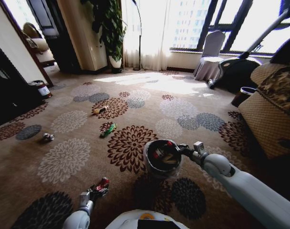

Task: Pick up the trash from the ground and place it into the trash bin.

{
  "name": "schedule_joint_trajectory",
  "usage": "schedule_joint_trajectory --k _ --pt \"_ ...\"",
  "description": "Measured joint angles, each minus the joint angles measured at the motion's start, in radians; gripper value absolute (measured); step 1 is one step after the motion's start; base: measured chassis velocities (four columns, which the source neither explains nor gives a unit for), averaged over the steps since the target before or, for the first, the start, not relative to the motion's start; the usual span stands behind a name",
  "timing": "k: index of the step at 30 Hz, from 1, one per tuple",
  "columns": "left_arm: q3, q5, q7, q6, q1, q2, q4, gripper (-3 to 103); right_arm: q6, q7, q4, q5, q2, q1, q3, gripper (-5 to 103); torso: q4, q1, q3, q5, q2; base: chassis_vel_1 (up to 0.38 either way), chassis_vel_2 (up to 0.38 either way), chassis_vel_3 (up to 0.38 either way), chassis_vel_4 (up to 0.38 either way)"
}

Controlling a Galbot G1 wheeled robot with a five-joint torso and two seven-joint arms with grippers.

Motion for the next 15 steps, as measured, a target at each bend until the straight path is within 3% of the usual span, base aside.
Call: schedule_joint_trajectory --k 10,15 --pt "0.042 0.015 0.02 -0.001 -0.092 0.034 0.101 103 0.002 0.0 0.011 0.008 -0.019 0.005 0.0 3 0.0 0.0 0.0 -0.0002 0.0 0.0 0.0 0.0 0.0" --pt "0.062 0.017 0.017 0.026 -0.117 0.024 0.114 84 0.004 0.0 0.009 0.011 -0.027 0.011 -0.003 3 0.0 0.0 0.0 -0.0001 0.0 0.0 0.0 0.0 0.0"
